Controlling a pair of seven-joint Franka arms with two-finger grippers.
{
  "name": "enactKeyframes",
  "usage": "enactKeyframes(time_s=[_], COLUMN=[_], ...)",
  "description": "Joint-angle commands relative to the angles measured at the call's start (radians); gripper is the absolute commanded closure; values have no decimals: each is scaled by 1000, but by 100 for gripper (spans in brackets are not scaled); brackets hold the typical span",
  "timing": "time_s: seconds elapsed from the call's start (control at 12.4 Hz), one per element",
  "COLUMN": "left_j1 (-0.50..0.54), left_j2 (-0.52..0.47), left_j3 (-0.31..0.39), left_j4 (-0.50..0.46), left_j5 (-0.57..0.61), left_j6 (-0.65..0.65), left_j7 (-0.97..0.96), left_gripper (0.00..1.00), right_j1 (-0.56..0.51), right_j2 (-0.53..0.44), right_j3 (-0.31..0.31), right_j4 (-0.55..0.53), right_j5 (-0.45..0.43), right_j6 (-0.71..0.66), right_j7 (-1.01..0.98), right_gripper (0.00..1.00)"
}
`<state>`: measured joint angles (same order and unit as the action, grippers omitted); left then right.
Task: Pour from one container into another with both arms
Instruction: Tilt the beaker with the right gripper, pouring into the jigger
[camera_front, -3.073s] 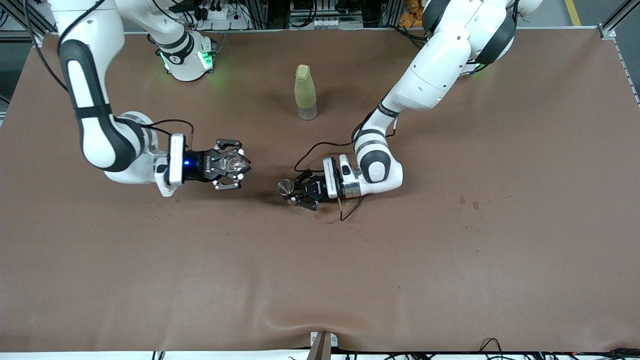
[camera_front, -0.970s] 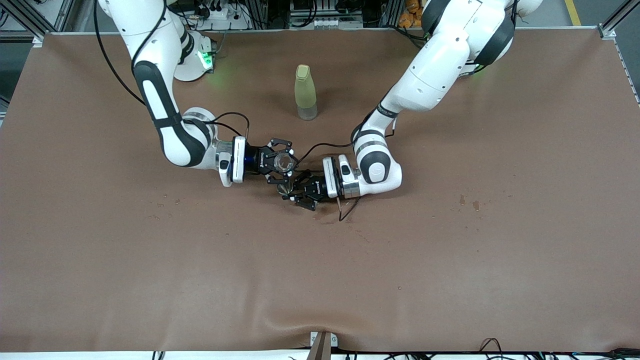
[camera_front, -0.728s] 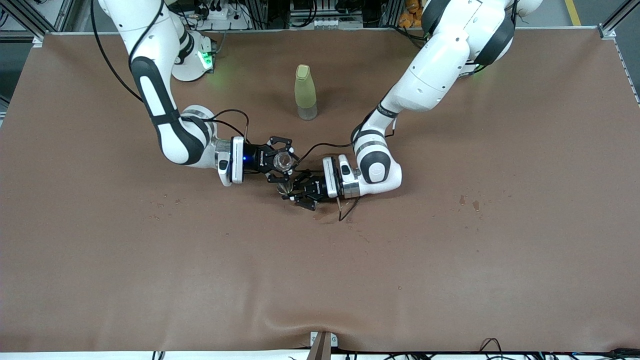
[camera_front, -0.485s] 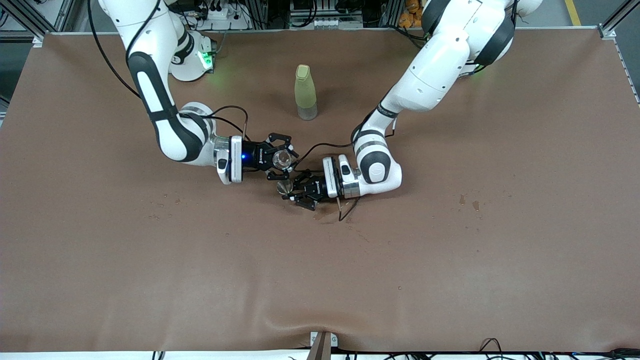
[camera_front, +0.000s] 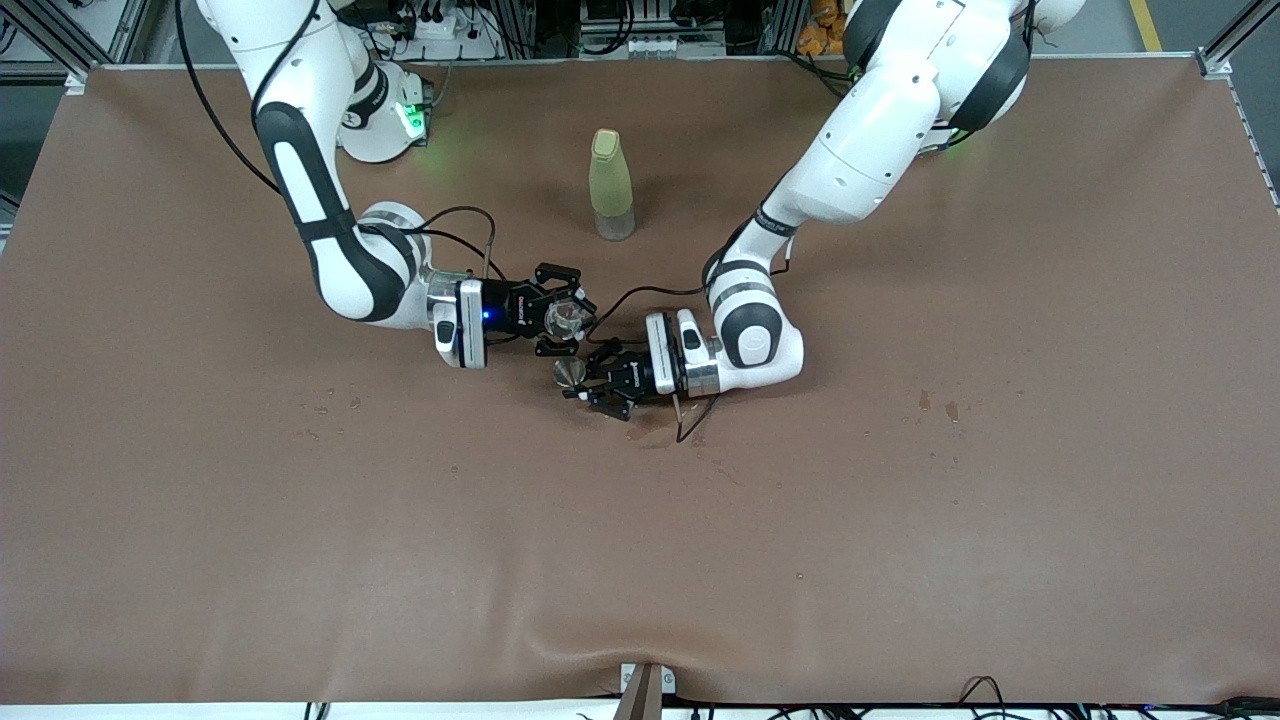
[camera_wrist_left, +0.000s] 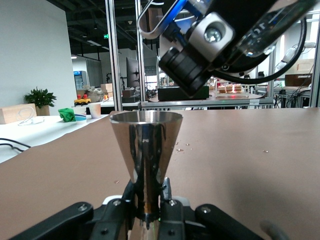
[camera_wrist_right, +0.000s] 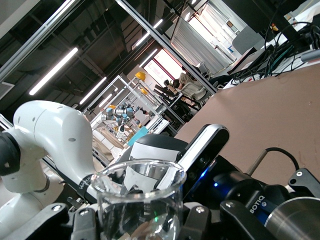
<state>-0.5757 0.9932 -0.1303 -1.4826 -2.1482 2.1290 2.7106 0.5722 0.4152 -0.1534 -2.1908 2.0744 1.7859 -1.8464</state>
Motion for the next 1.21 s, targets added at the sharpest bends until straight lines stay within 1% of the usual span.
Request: enactKeyframes(time_s=[0.0,0.4,0.65,0.89,1.13], left_j1=[-1,-1,-1,0,10], left_j2=[1,4,1,1,-8], left_j3=[-2,-3,-3,-3,-3], left_j4=[-4,-24,-36,-42,-91], left_j5=[-35,-38,-38,-38,-35], left_j6=[-23,-23,-23,-23,-56], left_j7=[54,54,54,54,64], left_gripper=[100,100,100,100,100], right_j1=[11,11,12,12,12], right_j2=[-42,-42,-50,-49,-47], right_j3=[3,5,12,12,14], right_j4=[-32,-33,-33,-33,-33], right_j5=[24,21,21,21,21], right_j6=[7,6,7,10,13], right_j7=[65,182,285,332,403], right_gripper=[100,100,100,100,100])
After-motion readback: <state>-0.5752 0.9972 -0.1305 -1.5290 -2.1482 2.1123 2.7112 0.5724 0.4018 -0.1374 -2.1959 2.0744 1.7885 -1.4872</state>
